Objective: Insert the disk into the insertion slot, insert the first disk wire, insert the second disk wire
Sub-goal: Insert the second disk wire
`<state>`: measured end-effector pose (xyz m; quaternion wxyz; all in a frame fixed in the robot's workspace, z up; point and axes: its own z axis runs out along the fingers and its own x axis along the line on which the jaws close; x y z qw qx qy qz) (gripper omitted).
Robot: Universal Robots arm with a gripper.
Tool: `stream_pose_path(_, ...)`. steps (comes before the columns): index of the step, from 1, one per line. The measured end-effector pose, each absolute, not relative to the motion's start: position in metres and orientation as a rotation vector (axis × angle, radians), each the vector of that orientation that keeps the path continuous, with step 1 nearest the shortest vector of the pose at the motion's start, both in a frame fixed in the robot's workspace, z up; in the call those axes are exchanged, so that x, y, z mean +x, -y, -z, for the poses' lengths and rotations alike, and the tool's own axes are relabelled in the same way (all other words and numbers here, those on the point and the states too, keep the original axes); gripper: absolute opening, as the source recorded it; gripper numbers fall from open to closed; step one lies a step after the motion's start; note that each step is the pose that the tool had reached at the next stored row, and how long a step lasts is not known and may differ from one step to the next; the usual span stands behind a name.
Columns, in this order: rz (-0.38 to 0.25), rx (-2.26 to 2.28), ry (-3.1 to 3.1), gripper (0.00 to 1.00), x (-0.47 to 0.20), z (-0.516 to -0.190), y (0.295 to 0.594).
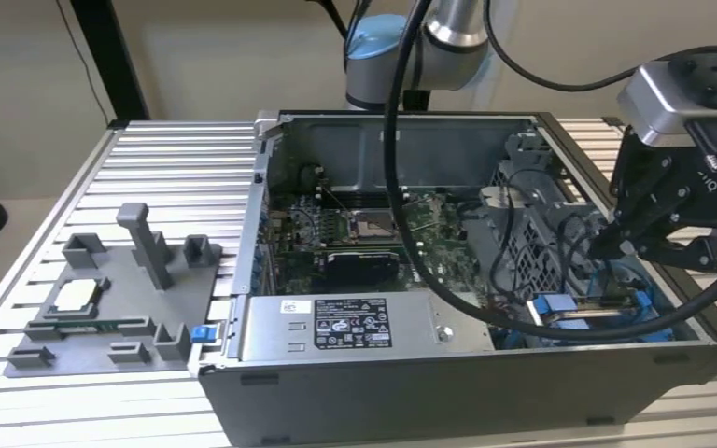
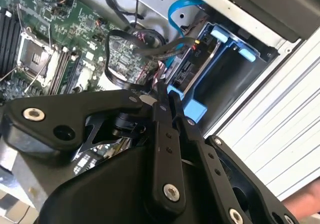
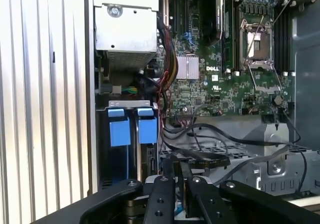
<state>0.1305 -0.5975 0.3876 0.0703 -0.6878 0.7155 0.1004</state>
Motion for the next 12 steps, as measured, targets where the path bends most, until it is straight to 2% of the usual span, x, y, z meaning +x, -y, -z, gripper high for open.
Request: stream_pose_path(12, -0.236, -2.056, -2.113, 0.00, 0.1230, -0.3779, 0.5975)
